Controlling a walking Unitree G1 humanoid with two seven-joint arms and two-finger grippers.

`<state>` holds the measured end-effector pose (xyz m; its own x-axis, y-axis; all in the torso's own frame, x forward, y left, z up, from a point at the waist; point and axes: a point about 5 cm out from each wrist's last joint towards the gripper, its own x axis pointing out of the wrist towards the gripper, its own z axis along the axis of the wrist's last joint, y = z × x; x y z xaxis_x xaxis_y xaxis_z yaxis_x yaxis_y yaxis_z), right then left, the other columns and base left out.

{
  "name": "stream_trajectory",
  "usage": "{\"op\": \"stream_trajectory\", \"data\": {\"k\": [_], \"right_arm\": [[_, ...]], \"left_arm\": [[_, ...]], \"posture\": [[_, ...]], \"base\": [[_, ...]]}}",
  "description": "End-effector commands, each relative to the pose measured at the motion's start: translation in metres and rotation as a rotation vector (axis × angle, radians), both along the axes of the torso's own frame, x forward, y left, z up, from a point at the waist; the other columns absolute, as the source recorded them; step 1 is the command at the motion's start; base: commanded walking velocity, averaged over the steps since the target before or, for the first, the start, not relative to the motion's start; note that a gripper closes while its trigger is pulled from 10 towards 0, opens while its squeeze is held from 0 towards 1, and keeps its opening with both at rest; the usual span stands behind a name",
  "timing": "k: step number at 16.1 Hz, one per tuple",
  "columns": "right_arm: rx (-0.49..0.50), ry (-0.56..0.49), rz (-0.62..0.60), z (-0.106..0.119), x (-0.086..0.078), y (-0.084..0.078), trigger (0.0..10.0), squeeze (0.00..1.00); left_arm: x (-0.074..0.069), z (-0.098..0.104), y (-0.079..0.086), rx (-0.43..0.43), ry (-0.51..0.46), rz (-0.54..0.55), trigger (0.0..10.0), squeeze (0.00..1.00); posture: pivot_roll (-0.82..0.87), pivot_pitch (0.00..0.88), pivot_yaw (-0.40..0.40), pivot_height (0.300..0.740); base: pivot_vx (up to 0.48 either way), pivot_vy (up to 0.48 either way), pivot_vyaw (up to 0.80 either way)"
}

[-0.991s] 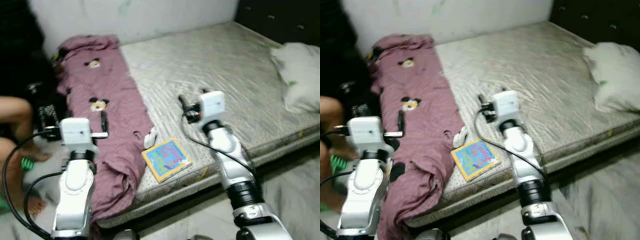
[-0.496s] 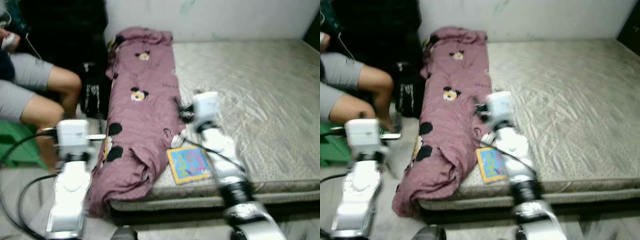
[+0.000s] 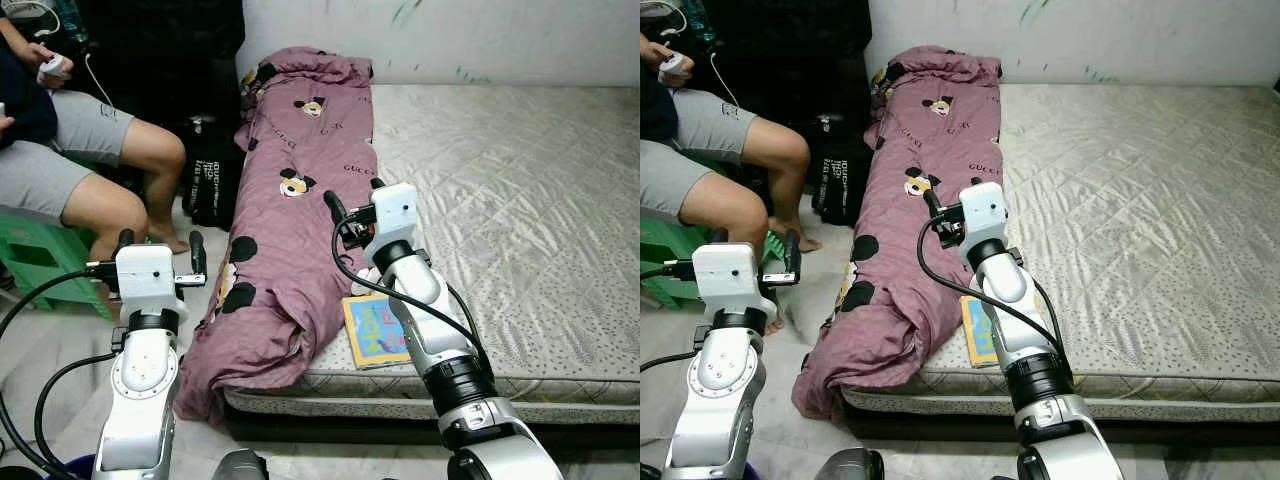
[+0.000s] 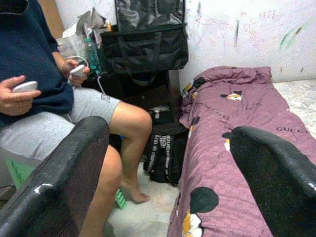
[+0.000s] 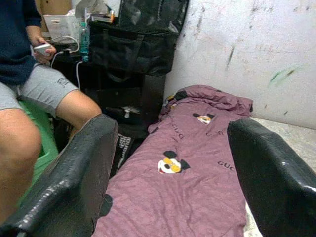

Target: Clean up the room

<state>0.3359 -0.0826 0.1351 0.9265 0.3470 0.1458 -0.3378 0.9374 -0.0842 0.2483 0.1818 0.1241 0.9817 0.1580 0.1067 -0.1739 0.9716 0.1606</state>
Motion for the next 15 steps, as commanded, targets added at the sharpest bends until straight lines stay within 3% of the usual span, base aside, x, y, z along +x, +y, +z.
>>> {"op": "stream_trajectory", "data": {"k": [1,3,4,7,8,11,14,15], "right_arm": [[0.019,0.000,-0.027,0.001,0.001,-0.006,10.0,0.00],[0.019,-0.001,-0.077,0.000,-0.001,-0.019,10.0,0.00],[0.012,0.018,-0.131,-0.006,-0.009,-0.041,10.0,0.00],[-0.037,0.042,-0.145,-0.014,-0.025,-0.065,10.0,0.00],[-0.086,0.062,-0.150,-0.020,-0.038,-0.081,10.0,0.00],[-0.155,0.094,-0.149,-0.031,-0.055,-0.094,10.0,0.00],[-0.205,0.153,-0.136,-0.044,-0.084,-0.111,10.0,0.00],[-0.247,0.184,-0.142,-0.047,-0.098,-0.129,10.0,0.00]], "left_arm": [[0.004,0.002,0.002,-0.005,-0.010,0.005,10.0,0.00],[0.000,0.000,0.008,-0.021,-0.003,0.025,10.0,0.00],[-0.010,-0.003,0.019,-0.020,0.017,0.052,10.0,0.00],[-0.023,-0.008,0.024,-0.010,0.043,0.075,10.0,0.00],[-0.028,-0.009,0.024,0.026,0.044,0.091,10.0,0.00],[-0.024,-0.016,0.021,-0.011,0.054,0.105,10.0,0.00],[-0.020,-0.010,0.017,-0.026,0.020,0.067,10.0,0.00],[-0.017,-0.008,0.016,-0.031,0.009,0.020,10.0,0.00]], "posture": [[-0.01,0.000,0.016,0.740],[-0.03,0.000,0.025,0.740],[-0.03,0.000,0.025,0.740],[-0.03,0.000,0.021,0.740],[-0.04,0.000,0.017,0.740],[-0.05,0.000,0.015,0.740],[-0.07,0.000,0.027,0.740],[-0.08,0.000,0.037,0.740]], "base": [[0.000,0.000,0.00],[0.000,0.000,0.00],[0.000,0.000,0.00],[0.000,0.000,0.00],[0.000,0.000,0.00],[0.000,0.000,0.00],[0.000,0.000,0.00],[0.000,0.000,0.00]]}}
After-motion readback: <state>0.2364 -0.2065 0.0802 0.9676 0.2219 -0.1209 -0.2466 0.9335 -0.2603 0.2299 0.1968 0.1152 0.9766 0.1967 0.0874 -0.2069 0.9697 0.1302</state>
